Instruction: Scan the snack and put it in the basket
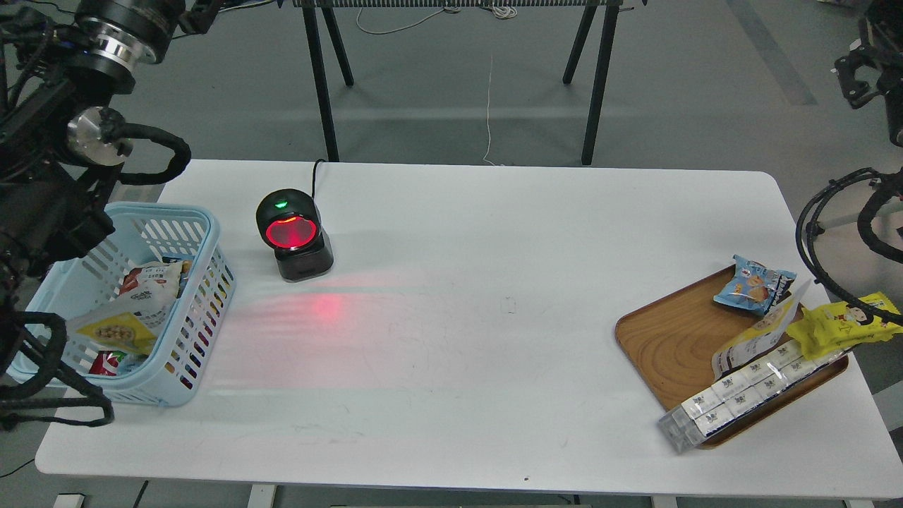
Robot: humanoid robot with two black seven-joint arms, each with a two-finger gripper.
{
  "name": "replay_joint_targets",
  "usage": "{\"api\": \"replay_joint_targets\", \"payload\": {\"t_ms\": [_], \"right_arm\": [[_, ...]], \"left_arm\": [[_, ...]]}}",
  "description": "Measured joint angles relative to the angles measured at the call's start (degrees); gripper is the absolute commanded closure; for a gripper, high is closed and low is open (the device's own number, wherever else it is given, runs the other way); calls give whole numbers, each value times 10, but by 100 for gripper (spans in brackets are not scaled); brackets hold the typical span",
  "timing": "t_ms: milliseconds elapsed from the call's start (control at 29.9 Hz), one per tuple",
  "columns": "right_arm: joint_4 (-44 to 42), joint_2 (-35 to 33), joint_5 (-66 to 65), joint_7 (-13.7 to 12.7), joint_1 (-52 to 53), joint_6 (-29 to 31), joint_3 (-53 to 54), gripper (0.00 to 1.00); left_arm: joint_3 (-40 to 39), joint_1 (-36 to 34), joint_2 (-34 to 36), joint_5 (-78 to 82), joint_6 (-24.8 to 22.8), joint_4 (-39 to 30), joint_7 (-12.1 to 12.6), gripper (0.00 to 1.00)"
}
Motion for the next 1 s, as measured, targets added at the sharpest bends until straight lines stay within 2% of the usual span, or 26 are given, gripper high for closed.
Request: {"api": "replay_joint_targets", "payload": {"t_ms": [401,1004], "right_arm": [[-23,52,-1,-1,6,0,-3,1],[-23,62,-1,3,5,0,-2,1]], "left_arm": [[-16,19,-53,-56,-2,54,6,2],[-15,41,-60,-56,-4,59,0,1]]}}
